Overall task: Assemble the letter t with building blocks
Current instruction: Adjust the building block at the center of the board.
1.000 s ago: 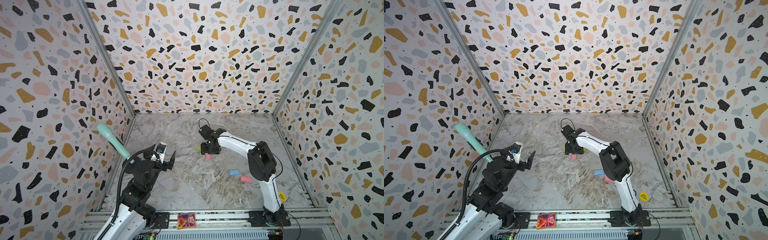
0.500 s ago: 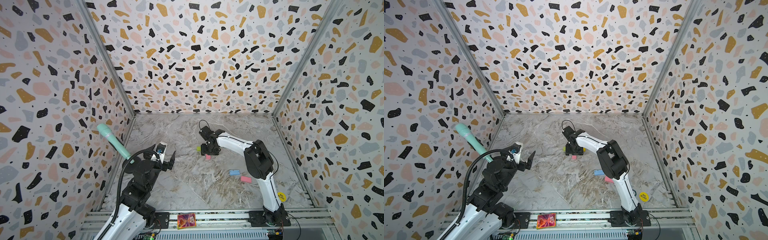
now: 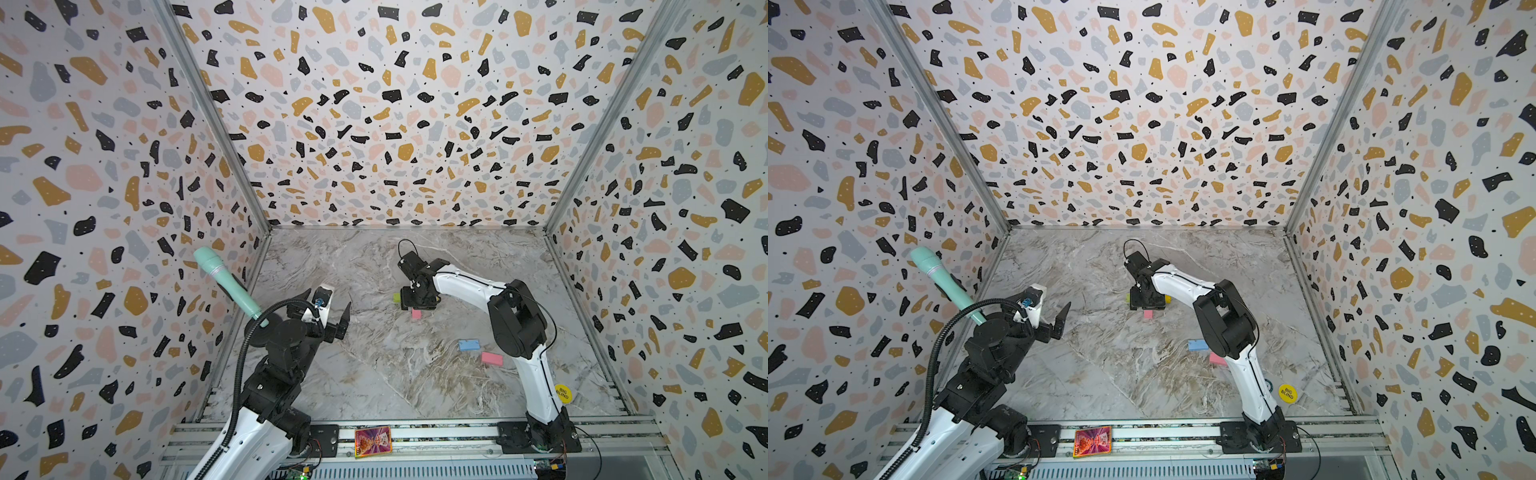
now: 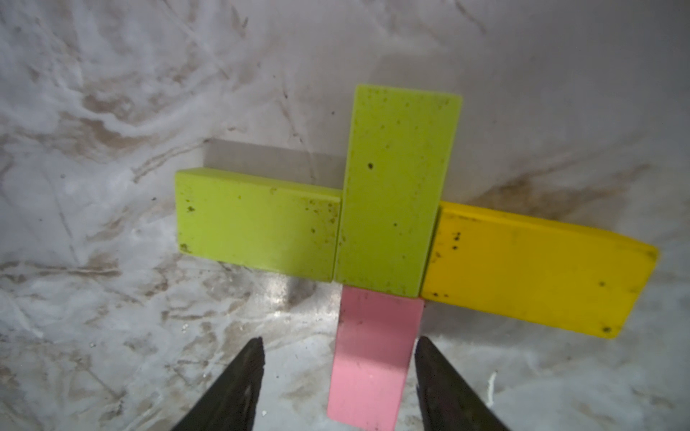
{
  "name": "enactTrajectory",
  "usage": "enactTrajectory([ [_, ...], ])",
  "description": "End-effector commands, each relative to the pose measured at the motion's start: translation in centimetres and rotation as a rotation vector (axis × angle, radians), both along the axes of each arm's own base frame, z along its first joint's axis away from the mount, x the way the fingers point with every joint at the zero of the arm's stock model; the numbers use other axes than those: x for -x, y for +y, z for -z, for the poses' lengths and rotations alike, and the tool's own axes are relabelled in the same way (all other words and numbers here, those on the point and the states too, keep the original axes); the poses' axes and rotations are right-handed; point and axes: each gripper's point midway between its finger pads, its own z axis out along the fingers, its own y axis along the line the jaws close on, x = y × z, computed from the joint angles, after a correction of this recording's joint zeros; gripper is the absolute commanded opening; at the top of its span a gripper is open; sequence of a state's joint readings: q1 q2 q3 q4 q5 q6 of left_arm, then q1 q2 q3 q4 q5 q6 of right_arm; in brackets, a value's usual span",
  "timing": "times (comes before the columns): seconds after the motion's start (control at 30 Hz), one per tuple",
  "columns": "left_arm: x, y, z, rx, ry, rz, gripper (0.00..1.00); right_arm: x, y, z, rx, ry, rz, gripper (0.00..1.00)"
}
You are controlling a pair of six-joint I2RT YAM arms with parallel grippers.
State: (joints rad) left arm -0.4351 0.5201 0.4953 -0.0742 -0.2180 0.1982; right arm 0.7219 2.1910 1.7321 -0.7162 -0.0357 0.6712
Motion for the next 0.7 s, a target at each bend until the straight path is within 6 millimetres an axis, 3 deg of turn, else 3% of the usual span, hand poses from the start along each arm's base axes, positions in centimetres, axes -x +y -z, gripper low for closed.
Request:
enactTrajectory([
  [0.0,0.05,-0.23,-0.74,0.005,-0.027,0.013,1.0,0.28,-0.06,0.42,0.008,0.012,-0.009,0.65],
  [0.67,0.06,-0.24,-0.69,0.004,-0.026,0.013,1.0,0.5,0.07,0.51,-0.001,0.02,-0.012,0.65],
])
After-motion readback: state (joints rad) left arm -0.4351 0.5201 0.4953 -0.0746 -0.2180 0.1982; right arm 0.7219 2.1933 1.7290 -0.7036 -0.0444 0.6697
